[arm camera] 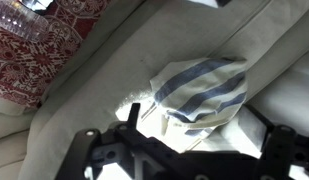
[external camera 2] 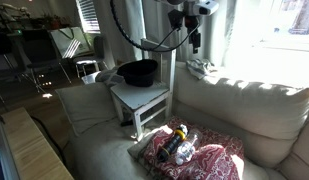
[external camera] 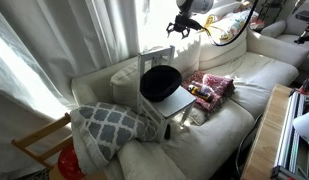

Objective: Put the grey towel in the black hat and put the red towel

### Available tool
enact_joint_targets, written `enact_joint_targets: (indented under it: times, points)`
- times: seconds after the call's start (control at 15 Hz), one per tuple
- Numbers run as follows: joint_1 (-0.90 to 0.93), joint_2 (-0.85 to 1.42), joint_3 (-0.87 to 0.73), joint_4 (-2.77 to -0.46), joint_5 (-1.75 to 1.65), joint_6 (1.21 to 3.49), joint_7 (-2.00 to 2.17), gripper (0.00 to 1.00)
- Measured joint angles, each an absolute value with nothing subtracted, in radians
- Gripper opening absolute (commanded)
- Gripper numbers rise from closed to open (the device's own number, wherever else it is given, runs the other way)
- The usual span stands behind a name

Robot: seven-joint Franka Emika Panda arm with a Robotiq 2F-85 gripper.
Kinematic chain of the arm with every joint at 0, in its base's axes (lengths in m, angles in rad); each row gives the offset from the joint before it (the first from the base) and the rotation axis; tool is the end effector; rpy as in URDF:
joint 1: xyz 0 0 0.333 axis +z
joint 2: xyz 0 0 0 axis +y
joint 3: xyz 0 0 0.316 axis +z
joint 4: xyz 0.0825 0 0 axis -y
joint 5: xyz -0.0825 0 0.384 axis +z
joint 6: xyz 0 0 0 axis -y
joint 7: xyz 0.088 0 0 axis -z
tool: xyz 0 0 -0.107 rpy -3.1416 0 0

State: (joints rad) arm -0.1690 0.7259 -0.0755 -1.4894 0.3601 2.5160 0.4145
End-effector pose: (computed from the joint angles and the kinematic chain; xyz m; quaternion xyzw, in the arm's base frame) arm 0.7233 -0.1721 0.2745 -0.8869 0.4245 -0.1410 0.1149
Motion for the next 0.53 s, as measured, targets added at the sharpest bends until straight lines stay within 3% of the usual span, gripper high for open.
enact_joint_targets:
  times: [0.53]
  points:
    - [-0.172, 0.78, -0.082, -1.461, 0.371, 2.483, 0.462, 1.0]
